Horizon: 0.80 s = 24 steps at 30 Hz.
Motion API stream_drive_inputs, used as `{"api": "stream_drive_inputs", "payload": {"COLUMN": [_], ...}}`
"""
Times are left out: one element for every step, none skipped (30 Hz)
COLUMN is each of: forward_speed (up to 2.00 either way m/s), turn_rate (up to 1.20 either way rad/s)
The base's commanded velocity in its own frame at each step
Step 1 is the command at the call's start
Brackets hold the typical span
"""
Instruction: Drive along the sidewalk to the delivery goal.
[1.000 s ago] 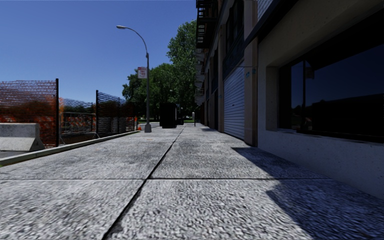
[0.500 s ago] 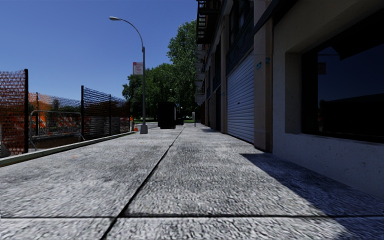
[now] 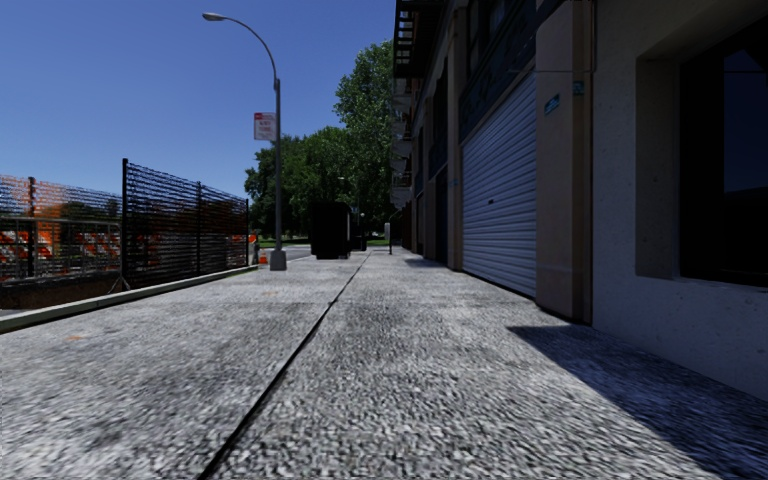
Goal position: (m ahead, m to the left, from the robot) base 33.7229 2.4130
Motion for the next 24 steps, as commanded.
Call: {"api": "stream_drive_inputs", "payload": {"forward_speed": [2.0,2.0,2.0,2.0,2.0,2.0,2.0,2.0,2.0,2.0,2.0,2.0,2.0,2.0,2.0,2.0,2.0,2.0,2.0,2.0,2.0,2.0,2.0,2.0], "turn_rate": [0.0,0.0,0.0,0.0,0.0,0.0,0.0,0.0,0.0,0.0,0.0,0.0,0.0,0.0,0.0,0.0,0.0,0.0,0.0,0.0,0.0,0.0,0.0,0.0]}}
